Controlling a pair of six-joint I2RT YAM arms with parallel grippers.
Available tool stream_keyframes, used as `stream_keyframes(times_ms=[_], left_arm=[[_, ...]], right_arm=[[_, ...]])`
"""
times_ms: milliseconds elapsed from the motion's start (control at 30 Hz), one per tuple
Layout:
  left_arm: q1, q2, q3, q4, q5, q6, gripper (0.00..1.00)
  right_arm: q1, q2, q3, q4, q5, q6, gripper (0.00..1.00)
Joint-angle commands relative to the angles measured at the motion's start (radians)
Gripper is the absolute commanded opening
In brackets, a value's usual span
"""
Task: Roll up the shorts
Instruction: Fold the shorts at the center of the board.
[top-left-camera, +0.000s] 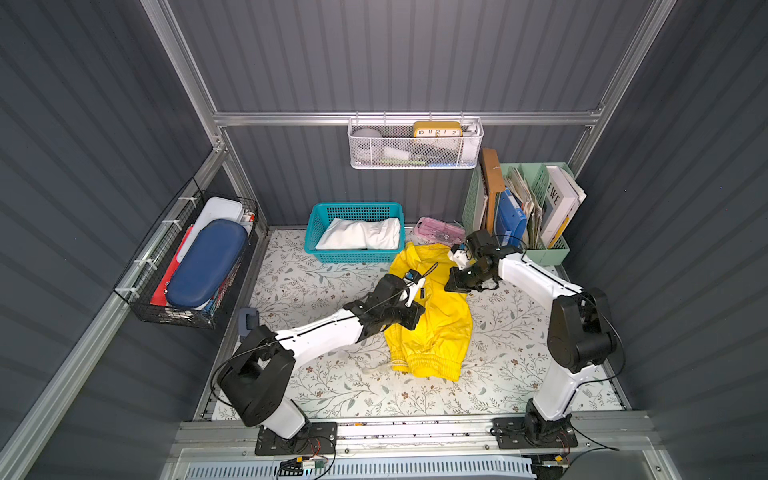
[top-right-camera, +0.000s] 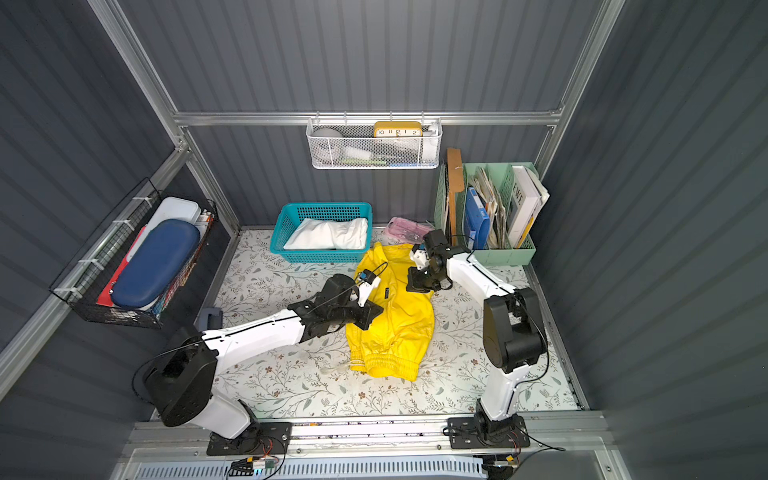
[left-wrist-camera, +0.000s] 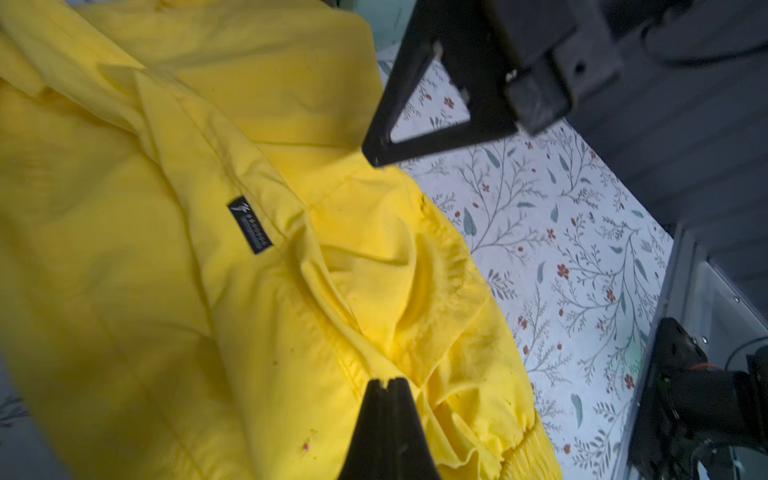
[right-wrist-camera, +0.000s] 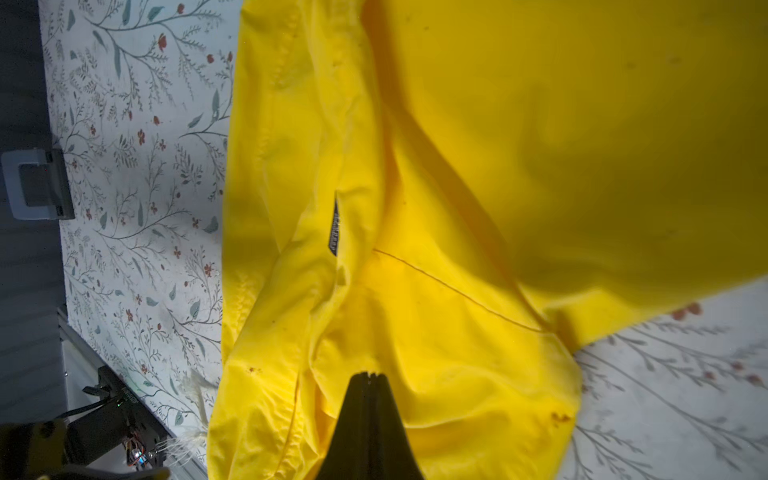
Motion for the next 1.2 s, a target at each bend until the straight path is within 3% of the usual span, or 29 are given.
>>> stream_keyframes(times_ms=[0, 200, 433, 1167], left_arm=[[0.029, -0.01, -0.059, -0.032, -0.091, -0.036, 0.0], [0.09, 0.033, -0.131, -0.03, -0.131, -0.109, 0.0], [0.174, 0.135, -0.165, -0.019, -0.071, -0.132, 0.0], [0.185, 0.231, -0.197, 0.06, 0.043, -0.141, 0.0]], right_arm=[[0.009, 0.073, 0.012, 0.01, -0.016, 0.061, 0.0], [0.042, 0.137, 0.06, 0.03, -0.006, 0.094, 0.0], [0.069, 0.201, 0.128, 0.045, -0.041, 0.109, 0.0], [0.176, 0.454, 0.346, 0.026, -0.12, 0.162, 0.0]])
